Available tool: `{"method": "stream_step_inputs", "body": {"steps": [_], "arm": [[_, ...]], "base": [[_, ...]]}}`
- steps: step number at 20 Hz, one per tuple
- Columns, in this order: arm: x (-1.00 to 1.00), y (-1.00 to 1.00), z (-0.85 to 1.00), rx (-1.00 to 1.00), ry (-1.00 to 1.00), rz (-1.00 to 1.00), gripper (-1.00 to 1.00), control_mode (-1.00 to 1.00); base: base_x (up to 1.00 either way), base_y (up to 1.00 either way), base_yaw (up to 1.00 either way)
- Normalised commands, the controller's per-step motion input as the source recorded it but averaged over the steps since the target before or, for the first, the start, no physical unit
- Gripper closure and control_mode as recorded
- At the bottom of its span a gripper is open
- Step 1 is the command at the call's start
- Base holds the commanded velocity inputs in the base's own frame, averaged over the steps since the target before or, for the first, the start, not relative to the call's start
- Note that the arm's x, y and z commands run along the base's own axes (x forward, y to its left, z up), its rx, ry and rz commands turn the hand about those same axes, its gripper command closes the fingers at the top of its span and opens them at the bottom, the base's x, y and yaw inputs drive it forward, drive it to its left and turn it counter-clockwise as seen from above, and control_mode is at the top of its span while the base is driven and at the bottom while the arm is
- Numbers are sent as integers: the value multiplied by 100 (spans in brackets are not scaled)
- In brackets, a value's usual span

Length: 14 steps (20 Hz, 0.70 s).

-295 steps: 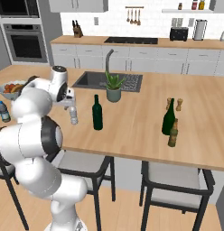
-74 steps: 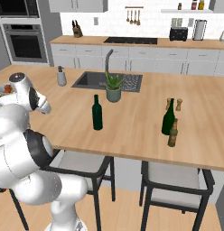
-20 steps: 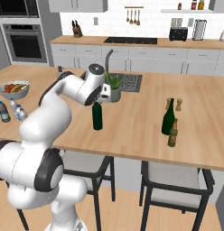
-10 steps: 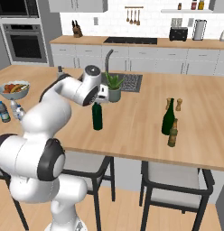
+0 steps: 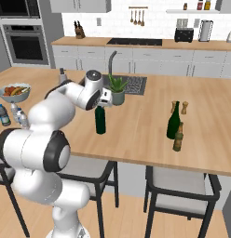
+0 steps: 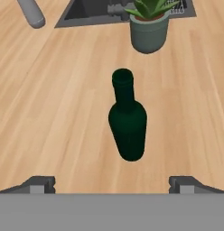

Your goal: Move the plastic bottles in the middle to the plastics group, and the glass bottles in the middle to the glass group.

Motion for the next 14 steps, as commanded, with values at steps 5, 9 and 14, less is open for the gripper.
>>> {"method": "stream_step_inputs", "body": {"steps": [5, 9, 14], "arm": [[31, 1, -11, 0, 0, -1, -100, -100], [29, 0, -10, 0, 0, 0, -100, -100], [22, 0, -17, -1, 0, 0, -100, -100]], "base": [[0, 0, 0], [0, 0, 0], [0, 0, 0]]}}
